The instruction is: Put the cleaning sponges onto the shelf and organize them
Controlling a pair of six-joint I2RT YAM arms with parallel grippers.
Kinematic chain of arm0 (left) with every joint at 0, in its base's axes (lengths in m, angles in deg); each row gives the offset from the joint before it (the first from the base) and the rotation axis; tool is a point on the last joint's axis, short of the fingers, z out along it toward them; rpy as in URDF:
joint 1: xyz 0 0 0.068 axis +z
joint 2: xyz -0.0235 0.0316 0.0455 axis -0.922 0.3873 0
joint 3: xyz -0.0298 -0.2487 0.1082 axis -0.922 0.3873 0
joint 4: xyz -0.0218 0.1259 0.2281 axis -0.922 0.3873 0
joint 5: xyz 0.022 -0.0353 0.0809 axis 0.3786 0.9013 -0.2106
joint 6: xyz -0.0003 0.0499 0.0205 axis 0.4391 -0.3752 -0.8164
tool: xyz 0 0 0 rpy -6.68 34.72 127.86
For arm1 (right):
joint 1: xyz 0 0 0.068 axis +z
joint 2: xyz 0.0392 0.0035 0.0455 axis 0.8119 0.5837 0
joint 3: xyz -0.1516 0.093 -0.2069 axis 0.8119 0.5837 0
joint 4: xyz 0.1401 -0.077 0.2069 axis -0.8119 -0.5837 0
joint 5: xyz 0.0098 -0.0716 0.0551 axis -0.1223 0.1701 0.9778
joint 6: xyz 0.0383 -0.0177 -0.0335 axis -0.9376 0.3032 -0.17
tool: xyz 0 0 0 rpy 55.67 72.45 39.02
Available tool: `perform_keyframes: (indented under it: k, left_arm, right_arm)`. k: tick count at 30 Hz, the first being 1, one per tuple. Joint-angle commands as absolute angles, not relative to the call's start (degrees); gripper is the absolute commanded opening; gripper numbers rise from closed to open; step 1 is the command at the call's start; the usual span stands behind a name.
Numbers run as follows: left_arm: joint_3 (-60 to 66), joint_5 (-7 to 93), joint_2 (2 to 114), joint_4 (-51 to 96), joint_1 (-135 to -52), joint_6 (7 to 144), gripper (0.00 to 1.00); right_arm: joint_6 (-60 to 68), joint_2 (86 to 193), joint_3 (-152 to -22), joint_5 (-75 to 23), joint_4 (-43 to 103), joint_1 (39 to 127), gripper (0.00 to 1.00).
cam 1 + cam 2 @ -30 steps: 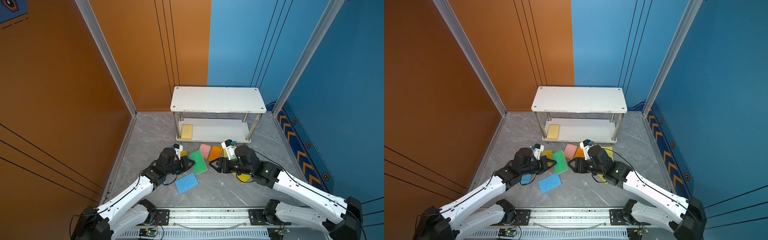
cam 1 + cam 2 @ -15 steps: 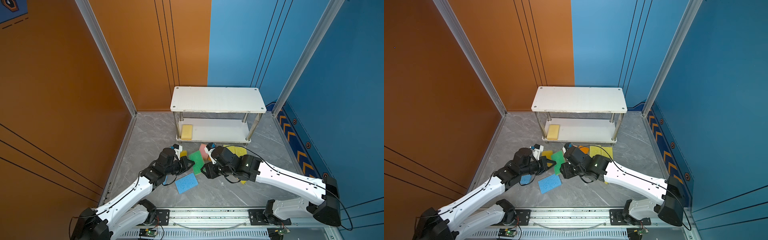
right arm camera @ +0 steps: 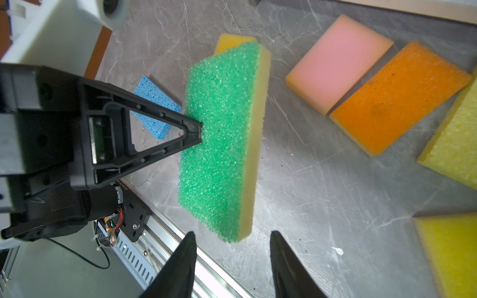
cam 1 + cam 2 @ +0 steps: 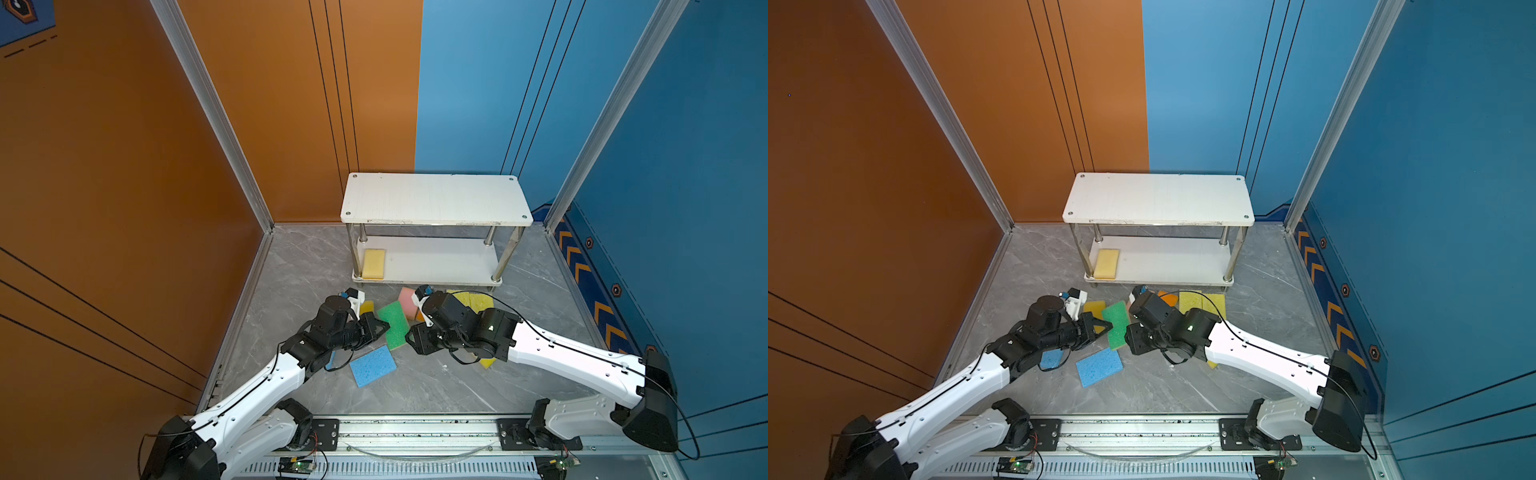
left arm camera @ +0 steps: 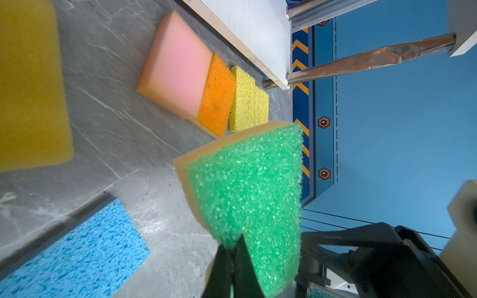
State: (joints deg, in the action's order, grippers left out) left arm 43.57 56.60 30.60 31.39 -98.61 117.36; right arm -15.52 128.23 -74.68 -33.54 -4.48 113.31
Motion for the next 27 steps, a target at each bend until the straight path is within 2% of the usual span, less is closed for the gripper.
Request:
perform_keyframes:
  k: [1, 18, 27]
  left_arm:
    - [42.49, 57.9, 29.43, 32.22, -98.1, 117.59, 0.0]
    - [42.88, 57.99, 28.61, 32.14, -98.33, 118.17, 0.0]
    - [42.97, 58.07, 28.56, 32.07, -98.46, 118.31, 0.0]
  right_arm:
    - [-16.14, 127.94, -73.5, -31.94, -2.4, 112.82, 0.47]
    - [-16.97, 129.92, -73.37, -30.22, -0.54, 112.41, 0.4]
    - [-16.89, 130.59, -73.6, -30.13, -0.45, 112.38, 0.31]
